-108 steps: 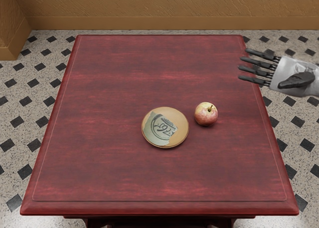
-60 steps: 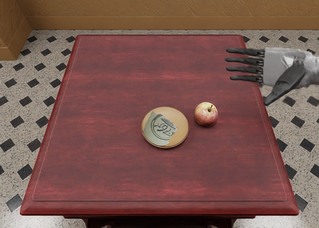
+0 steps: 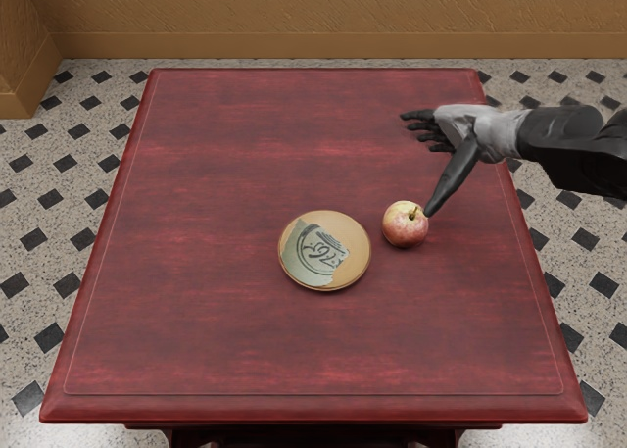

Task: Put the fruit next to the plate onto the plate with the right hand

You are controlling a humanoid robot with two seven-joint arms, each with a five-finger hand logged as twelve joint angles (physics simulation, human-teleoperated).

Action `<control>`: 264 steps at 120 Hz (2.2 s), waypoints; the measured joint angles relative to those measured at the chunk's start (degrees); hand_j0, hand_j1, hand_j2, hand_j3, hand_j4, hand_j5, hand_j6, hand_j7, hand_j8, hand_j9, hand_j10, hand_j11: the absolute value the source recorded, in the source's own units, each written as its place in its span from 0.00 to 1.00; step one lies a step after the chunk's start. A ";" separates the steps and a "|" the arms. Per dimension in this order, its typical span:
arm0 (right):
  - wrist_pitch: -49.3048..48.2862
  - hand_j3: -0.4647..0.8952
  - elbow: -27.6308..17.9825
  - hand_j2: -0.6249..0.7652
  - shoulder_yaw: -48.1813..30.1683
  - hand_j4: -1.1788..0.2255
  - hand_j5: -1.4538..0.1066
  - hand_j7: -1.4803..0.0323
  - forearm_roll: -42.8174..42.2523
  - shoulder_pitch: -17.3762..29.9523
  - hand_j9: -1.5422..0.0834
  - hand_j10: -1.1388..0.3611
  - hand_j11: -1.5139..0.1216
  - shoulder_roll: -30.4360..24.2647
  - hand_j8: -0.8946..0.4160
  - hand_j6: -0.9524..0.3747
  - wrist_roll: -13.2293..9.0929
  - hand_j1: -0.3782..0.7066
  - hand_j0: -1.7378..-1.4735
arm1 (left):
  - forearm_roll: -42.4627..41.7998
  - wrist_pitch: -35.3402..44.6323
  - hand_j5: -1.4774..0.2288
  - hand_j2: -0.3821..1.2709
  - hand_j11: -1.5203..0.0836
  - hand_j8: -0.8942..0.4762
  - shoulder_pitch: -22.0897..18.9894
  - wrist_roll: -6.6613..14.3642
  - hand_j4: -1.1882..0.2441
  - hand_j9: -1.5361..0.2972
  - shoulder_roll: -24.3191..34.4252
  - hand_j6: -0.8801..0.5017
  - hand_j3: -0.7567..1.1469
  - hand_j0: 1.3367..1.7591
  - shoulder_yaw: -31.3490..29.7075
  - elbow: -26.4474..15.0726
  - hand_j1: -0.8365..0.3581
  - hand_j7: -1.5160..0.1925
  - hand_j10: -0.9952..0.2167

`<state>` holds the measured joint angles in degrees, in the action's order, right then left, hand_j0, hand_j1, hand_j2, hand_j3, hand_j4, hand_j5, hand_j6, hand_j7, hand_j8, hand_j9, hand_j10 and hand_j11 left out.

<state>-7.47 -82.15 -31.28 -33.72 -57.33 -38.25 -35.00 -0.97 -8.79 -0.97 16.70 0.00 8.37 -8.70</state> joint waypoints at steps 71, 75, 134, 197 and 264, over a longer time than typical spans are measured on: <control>31.33 0.34 1.60 0.48 21.67 0.76 0.83 0.89 -19.69 -0.21 0.85 0.69 0.83 13.34 0.60 0.63 -0.03 0.06 0.30 | 0.00 0.00 0.86 0.23 0.94 0.65 0.00 0.00 0.82 0.83 0.00 0.63 0.40 0.76 0.00 0.00 0.98 0.88 0.81; 31.64 0.34 1.91 0.49 21.91 0.74 0.80 0.86 -19.92 -0.15 0.83 0.66 0.80 13.78 0.57 0.60 0.00 0.15 0.30 | 0.01 0.00 0.86 0.23 0.94 0.65 0.00 0.00 0.82 0.83 0.00 0.63 0.40 0.76 0.00 0.00 0.98 0.88 0.81; 32.53 0.34 2.62 0.47 21.96 0.37 0.37 0.41 -18.50 -0.20 0.40 0.58 0.39 14.39 0.59 0.49 -0.01 0.56 0.34 | 0.00 0.00 0.86 0.23 0.94 0.65 0.00 0.00 0.82 0.83 0.00 0.63 0.40 0.76 0.00 0.00 0.98 0.88 0.81; 18.83 0.34 -4.98 0.49 5.20 0.27 0.19 0.26 -10.10 -0.32 0.25 0.60 0.20 12.12 0.65 0.49 0.03 0.54 0.37 | 0.00 0.00 0.86 0.23 0.94 0.65 0.00 0.00 0.82 0.83 0.00 0.63 0.40 0.76 0.00 0.00 0.98 0.88 0.81; 4.40 0.34 -5.68 0.45 1.75 0.57 0.54 0.62 1.65 1.21 0.58 0.68 0.56 11.46 0.65 0.57 0.02 0.28 0.33 | 0.00 0.00 0.86 0.23 0.94 0.65 0.00 0.00 0.82 0.83 0.00 0.63 0.40 0.76 0.01 0.00 0.98 0.88 0.81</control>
<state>-3.07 -87.83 -29.52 -32.07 -56.13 -26.79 -34.98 -0.97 -8.79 -0.97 16.70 0.00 8.38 -8.70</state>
